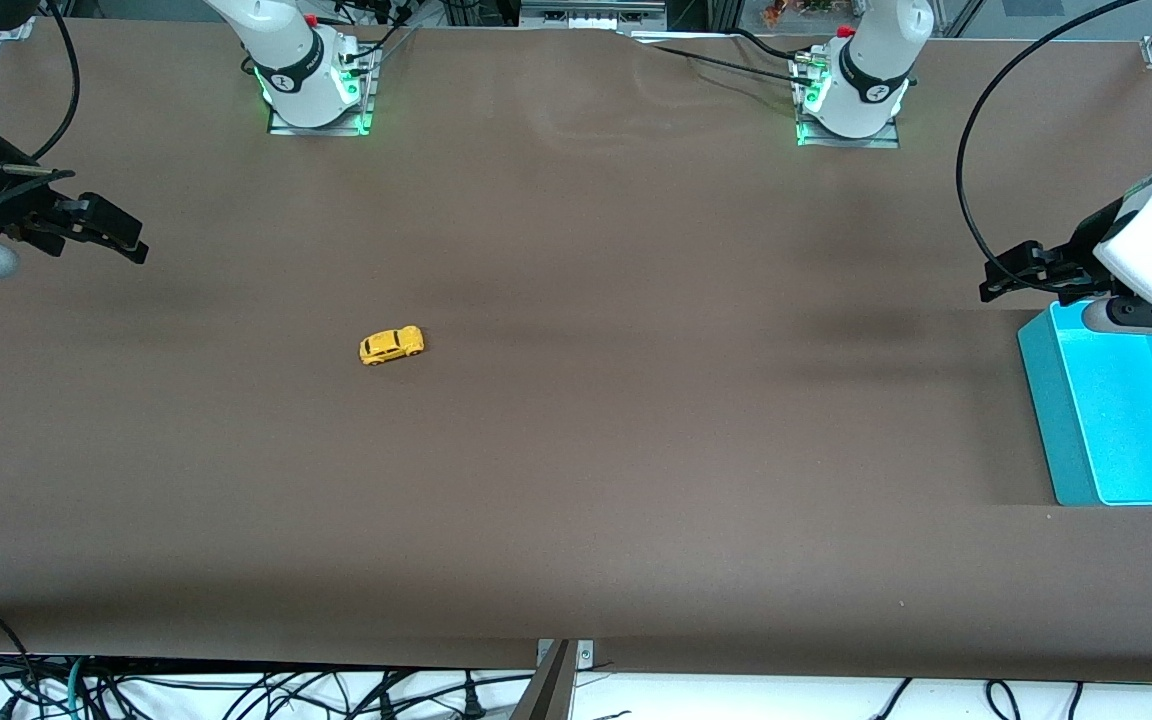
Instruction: Wind and store yellow beetle car
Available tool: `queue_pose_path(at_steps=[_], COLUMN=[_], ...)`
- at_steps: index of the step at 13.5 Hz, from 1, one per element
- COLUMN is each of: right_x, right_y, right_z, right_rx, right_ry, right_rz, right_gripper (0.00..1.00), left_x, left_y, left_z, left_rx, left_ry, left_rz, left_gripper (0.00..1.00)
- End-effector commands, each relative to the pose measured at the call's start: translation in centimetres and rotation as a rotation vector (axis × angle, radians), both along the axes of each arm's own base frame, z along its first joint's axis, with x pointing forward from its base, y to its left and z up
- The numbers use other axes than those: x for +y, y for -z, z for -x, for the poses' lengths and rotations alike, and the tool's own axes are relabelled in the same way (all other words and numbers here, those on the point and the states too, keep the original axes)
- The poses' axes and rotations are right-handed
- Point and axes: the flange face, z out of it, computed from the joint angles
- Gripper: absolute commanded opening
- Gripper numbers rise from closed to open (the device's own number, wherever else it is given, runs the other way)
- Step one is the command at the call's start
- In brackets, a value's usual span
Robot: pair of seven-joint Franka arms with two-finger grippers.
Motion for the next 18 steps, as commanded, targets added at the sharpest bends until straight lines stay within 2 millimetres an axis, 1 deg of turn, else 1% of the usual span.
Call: queue_pose_path(at_steps=[1, 6, 7, 15, 18], right_x=[-0.3, -0.1, -0.1, -0.1, 0.1], right_y=[-0.6, -0.4, -0.5, 0.8, 1.6], right_z=[0.3, 0.5, 1.0, 1.4, 1.6], right_rx=[0.005, 0.009, 0.011, 0.038, 0.057], right_ry=[-0.013, -0.015, -0.012, -0.020, -0.023], right_rz=[0.015, 0.017, 0.018, 0.019, 0.021], right_gripper=[1.00, 1.00, 1.00, 1.00, 1.00], left_x=[0.1, 0.0, 0.0, 0.0, 0.0], left_y=[-0.5, -0.5, -0.5, -0.5, -0.5], left_z=[-0.3, -0.3, -0.3, -0.3, -0.3], left_rx=[-0.010, -0.010, -0.010, -0.010, -0.010], left_ry=[0.022, 0.024, 0.024, 0.024, 0.024], left_rz=[-0.029, -0.029, -0.029, -0.029, -0.029], left_gripper=[1.00, 1.00, 1.00, 1.00, 1.00])
